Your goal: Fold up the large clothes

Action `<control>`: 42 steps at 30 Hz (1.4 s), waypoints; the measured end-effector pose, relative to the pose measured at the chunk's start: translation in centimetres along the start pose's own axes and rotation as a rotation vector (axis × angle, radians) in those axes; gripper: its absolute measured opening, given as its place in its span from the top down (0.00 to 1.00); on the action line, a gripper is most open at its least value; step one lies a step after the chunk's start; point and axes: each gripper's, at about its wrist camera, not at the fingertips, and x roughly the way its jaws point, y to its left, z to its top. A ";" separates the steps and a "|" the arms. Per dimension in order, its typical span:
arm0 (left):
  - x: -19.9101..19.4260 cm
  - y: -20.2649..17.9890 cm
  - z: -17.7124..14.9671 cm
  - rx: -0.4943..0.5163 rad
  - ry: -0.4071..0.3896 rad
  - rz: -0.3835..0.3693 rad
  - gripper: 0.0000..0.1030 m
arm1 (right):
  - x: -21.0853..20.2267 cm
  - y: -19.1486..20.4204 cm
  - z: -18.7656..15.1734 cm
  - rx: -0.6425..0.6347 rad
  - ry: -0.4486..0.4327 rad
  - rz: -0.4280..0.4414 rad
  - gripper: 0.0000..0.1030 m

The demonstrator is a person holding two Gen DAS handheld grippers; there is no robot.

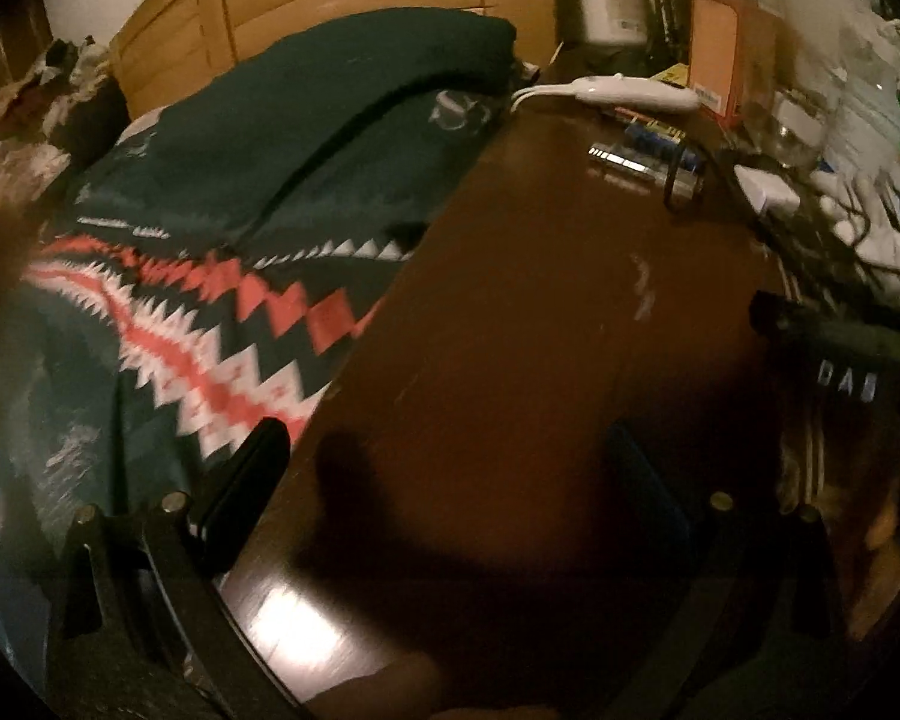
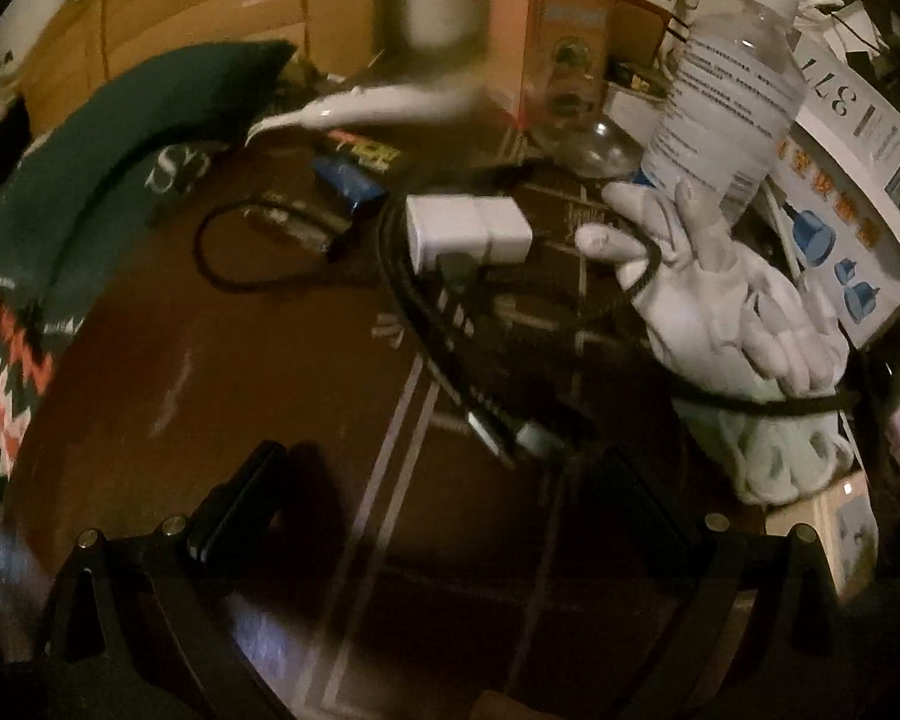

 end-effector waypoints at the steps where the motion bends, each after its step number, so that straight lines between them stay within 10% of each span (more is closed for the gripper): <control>1: 0.2 -0.4 0.3 -0.002 0.000 -0.017 0.00 | 0.1 -0.1 0.2 0.006 -0.003 -0.002 0.00; 6: 2.5 -1.7 2.1 -0.023 0.044 -0.113 0.00 | 1.6 -0.4 1.7 0.043 -0.006 -0.005 0.00; 42: 4.4 -3.9 4.1 -0.020 0.047 -0.120 0.00 | 2.5 -2.3 2.9 0.107 -0.004 -0.010 0.00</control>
